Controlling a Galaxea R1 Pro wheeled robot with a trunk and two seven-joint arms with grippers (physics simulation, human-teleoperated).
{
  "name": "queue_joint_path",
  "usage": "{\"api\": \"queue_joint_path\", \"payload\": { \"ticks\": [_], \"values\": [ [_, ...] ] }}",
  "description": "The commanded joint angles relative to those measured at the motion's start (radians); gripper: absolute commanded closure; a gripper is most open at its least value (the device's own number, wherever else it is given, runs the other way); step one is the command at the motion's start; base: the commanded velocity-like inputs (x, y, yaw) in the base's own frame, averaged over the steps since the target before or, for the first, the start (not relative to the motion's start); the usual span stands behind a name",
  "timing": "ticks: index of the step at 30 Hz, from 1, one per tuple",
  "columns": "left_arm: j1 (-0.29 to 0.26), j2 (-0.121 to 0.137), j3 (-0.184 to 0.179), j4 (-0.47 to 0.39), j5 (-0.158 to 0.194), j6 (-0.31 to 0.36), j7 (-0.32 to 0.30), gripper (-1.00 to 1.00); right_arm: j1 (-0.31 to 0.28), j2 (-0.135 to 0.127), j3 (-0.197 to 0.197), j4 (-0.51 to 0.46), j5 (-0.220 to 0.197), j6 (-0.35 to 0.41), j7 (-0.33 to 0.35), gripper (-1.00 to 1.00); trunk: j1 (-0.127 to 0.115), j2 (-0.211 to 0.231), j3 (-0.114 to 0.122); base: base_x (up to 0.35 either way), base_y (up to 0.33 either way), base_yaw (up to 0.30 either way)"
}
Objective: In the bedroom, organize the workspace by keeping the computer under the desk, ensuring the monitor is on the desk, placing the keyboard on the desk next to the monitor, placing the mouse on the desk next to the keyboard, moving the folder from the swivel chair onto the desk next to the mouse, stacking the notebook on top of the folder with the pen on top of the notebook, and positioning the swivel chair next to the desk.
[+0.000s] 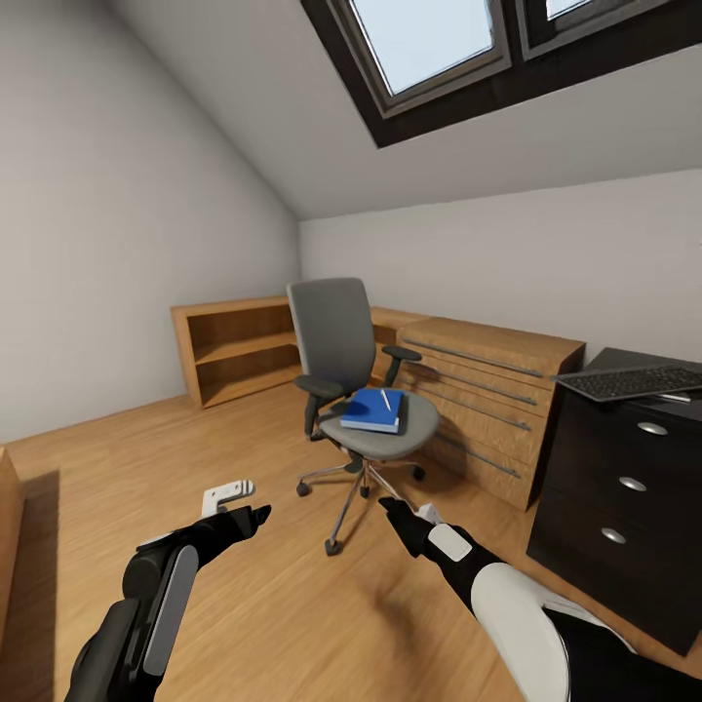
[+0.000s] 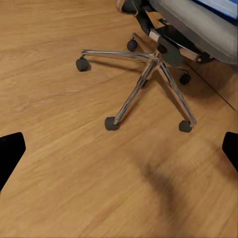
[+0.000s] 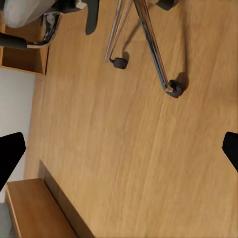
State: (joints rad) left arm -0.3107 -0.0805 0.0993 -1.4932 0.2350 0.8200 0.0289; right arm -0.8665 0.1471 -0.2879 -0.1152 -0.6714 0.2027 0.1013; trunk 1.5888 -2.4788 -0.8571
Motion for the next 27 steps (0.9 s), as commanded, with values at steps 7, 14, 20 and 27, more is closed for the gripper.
{"api": "queue_joint_path", "payload": {
  "ticks": [7,14,20,27],
  "values": [
    [0.0,-0.001,0.002,-0.001,0.007,0.005,0.003,-1.0,0.0,0.0,-0.008,-0.001,0.003,0.004,0.002,-1.0,-0.027,0.049,0.021,-0.002,0.0,0.0],
    [0.0,-0.001,0.001,-0.001,0.007,0.005,0.004,-1.0,0.0,-0.001,-0.007,-0.001,0.003,0.004,0.002,-1.0,-0.054,0.098,0.043,0.0,0.0,0.0],
    [-0.001,0.001,0.002,-0.001,0.006,0.004,0.006,-1.0,0.0,-0.001,-0.007,-0.019,0.004,0.004,0.002,-1.0,-0.077,0.14,0.062,0.0,0.0,0.0],
    [-0.001,0.001,0.002,-0.001,0.006,0.004,0.006,-1.0,0.0,-0.004,-0.007,-0.028,0.004,0.006,0.002,-1.0,-0.104,0.189,0.084,0.0,0.0,0.0]
  ]
}}
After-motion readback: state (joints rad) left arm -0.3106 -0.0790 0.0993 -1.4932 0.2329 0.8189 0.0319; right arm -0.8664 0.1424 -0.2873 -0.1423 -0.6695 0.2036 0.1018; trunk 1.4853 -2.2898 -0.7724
